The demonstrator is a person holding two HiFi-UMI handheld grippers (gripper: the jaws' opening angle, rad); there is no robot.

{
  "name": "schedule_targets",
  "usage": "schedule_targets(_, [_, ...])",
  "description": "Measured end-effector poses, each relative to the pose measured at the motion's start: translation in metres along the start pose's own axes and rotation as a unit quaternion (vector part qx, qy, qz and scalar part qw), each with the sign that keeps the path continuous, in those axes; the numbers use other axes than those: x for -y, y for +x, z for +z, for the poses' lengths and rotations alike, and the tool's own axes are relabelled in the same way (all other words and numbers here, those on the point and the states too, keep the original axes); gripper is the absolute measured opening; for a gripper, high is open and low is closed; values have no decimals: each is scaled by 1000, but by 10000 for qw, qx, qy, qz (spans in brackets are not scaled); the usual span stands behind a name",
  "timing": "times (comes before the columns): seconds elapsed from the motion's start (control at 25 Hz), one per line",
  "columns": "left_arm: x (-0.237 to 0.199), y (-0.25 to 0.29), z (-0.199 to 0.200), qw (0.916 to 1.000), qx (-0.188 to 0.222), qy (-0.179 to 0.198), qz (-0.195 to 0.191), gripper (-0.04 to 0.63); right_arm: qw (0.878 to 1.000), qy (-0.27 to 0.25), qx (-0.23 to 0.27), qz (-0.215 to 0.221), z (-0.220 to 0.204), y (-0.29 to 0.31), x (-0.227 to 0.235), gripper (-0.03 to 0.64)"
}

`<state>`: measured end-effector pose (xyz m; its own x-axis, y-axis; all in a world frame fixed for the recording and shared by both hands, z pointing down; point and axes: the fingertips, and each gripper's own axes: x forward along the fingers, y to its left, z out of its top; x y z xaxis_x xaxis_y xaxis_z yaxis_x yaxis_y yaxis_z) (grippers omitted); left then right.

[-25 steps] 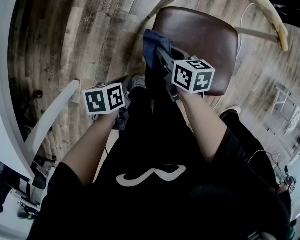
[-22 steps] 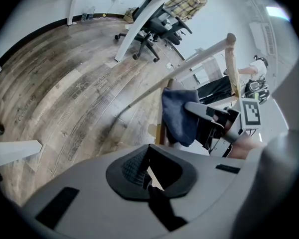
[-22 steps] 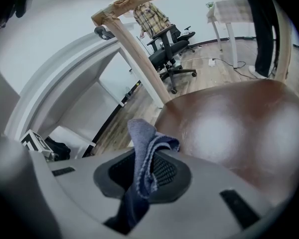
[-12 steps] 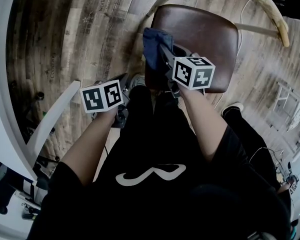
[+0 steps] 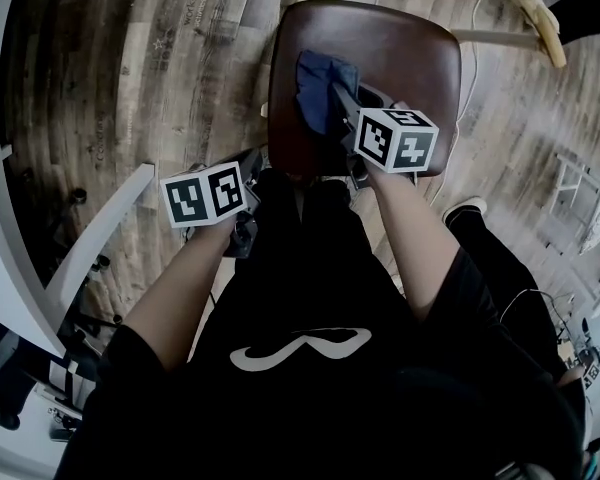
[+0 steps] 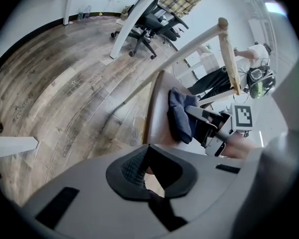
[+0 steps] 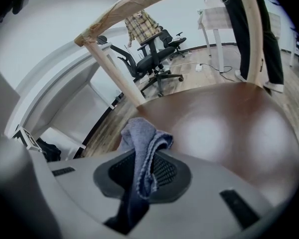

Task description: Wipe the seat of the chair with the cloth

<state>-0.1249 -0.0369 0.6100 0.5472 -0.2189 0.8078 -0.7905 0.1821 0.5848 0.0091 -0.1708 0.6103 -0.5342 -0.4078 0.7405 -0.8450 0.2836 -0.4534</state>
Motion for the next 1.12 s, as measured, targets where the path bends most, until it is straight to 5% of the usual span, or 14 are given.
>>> schedule_targets(1.12, [119, 82, -47, 9993, -233, 303, -45, 12, 9951, 577, 484, -640, -14, -109, 181, 54])
